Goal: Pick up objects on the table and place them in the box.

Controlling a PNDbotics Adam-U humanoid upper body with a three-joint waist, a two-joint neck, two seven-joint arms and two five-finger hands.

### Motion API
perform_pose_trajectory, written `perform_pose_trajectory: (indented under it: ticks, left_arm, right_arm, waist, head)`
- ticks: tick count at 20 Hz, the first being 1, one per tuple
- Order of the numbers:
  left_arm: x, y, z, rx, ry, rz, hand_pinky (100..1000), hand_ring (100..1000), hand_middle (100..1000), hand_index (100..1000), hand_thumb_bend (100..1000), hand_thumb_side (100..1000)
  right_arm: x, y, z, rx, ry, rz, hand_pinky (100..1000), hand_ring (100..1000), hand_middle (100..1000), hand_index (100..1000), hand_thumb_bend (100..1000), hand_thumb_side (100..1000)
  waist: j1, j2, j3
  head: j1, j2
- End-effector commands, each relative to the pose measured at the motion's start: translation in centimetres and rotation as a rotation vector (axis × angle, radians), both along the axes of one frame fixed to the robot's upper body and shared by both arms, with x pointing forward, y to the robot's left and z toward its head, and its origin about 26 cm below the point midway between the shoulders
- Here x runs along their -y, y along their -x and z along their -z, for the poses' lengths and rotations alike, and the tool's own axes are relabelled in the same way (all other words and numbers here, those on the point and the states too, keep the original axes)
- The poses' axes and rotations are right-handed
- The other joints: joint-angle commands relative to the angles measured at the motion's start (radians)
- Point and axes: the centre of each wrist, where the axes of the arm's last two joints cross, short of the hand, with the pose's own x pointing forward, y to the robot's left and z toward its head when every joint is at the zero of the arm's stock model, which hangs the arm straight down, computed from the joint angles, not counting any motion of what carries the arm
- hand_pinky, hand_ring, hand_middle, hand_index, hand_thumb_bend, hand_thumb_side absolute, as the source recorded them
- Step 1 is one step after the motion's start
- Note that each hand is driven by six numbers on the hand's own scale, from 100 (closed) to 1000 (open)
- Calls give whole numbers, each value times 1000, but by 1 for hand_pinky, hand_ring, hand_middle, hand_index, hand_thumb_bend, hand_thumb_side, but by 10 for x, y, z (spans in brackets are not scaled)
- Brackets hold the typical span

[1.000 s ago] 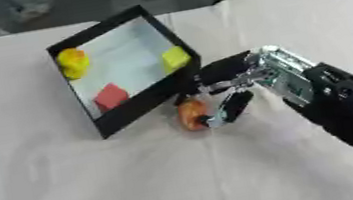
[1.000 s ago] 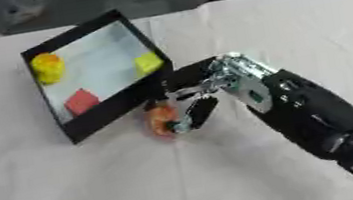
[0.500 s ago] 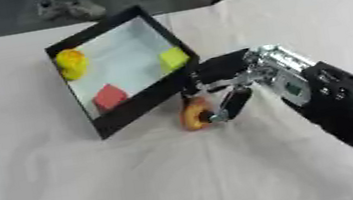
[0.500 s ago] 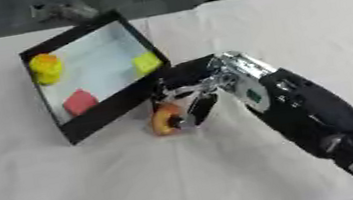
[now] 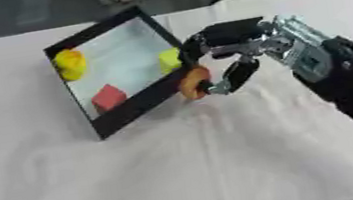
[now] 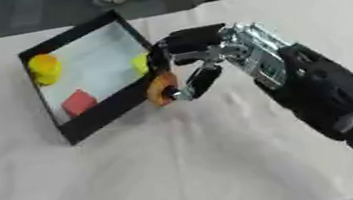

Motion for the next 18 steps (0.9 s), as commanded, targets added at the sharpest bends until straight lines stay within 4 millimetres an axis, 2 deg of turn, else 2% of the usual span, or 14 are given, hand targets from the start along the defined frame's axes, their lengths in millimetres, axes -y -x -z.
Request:
perform_pose_trajectory:
  ticks: [1, 5, 8, 10, 11, 12, 13, 14, 16, 18]
  left_arm:
    - [1, 0, -9, 36, -8, 11, 544, 616, 590, 659, 100, 893]
    - [5, 1, -10, 40, -6, 31, 544, 617, 590, 659, 100, 894]
    - [8, 1, -12, 46, -4, 43, 544, 617, 590, 659, 100, 894]
    - [9, 1, -12, 48, -4, 48, 544, 617, 590, 659, 100, 894]
    - [10, 1, -13, 50, -3, 53, 544, 617, 590, 659, 100, 894]
    - [11, 1, -13, 52, -2, 57, 544, 617, 590, 659, 100, 894]
    - [12, 1, -14, 54, -1, 60, 544, 616, 589, 659, 100, 894]
    - [12, 1, -14, 54, 0, 61, 544, 617, 590, 659, 100, 894]
    - [13, 1, -14, 57, 1, 65, 544, 617, 590, 659, 100, 894]
    - [14, 1, -14, 58, 1, 68, 544, 617, 590, 659, 100, 894]
  right_arm:
    - [13, -9, -20, -31, 2, 31, 853, 838, 620, 394, 100, 218]
    - [22, -25, -24, -58, -53, 94, 845, 825, 611, 439, 100, 210]
    - [27, -34, -25, -13, -130, 154, 835, 811, 598, 499, 100, 201]
    - [28, -38, -21, 25, -163, 181, 835, 811, 598, 499, 100, 201]
    - [29, -40, -23, 56, -197, 199, 832, 807, 608, 693, 100, 198]
    - [29, -42, -23, 91, -232, 220, 834, 812, 630, 818, 100, 198]
    - [29, -43, -22, 119, -257, 243, 837, 818, 654, 874, 100, 198]
    - [28, -44, -20, 141, -270, 263, 844, 830, 702, 937, 100, 273]
    - [26, -45, -18, 189, -278, 293, 853, 843, 752, 974, 100, 348]
    - [24, -45, -17, 236, -276, 309, 856, 849, 779, 988, 100, 325]
  waist:
    - [-1, -31, 8]
    - [-4, -26, 24]
    - [-6, -23, 36]
    - [-7, -22, 41]
    - [-9, -21, 45]
    - [-11, -19, 48]
    - [-12, -18, 51]
    - [-13, -18, 54]
    - [-16, -17, 57]
    - [-17, -17, 59]
  head:
    - [-12, -2]
    - [-29, -2]
    - [-41, -2]
    - [-45, -2]
    - [-48, -2]
    - [-50, -2]
    - [-52, -2]
    - [-54, -2]
    - [-56, -2]
    - [-56, -2]
